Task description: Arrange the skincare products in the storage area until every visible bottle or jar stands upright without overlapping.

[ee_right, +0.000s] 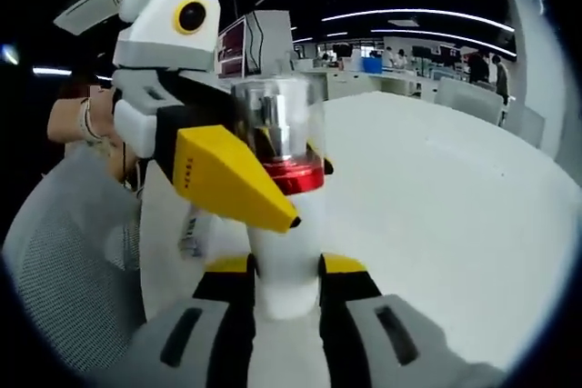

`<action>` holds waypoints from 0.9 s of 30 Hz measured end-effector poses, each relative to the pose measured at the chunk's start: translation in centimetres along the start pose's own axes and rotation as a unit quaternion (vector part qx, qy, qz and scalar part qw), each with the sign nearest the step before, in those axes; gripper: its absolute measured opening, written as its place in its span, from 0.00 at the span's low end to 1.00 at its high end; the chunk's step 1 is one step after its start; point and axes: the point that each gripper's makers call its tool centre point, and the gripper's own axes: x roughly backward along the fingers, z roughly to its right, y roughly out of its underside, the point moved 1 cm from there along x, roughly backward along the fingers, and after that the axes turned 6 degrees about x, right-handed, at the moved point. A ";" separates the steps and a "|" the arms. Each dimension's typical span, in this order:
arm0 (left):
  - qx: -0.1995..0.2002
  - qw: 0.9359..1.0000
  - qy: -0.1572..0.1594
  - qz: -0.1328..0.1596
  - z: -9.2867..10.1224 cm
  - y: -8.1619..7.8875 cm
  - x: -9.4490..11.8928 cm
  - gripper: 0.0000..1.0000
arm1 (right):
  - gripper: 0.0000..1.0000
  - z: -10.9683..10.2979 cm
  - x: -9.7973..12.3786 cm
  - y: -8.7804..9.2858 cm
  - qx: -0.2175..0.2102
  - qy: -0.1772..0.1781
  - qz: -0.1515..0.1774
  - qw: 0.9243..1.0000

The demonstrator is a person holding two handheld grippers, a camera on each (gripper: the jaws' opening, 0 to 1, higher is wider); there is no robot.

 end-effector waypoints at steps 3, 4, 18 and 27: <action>-0.007 1.000 -0.008 0.004 -0.2 -0.1 0.0 0.28 | 0.25 0.6 -0.3 -0.2 0.024 -0.002 0.006 1.000; -0.014 1.000 -0.012 0.006 -0.4 -0.2 -0.1 0.29 | 0.25 0.7 -0.3 -0.2 0.027 -0.002 0.007 1.000; -0.085 0.996 -0.002 0.003 0.9 0.0 -0.6 0.30 | 0.24 0.5 0.1 0.0 0.062 -0.024 0.042 0.997; -0.144 0.987 0.066 -0.021 0.7 0.9 -0.7 0.33 | 0.24 -0.3 0.2 0.0 0.106 -0.081 0.060 0.989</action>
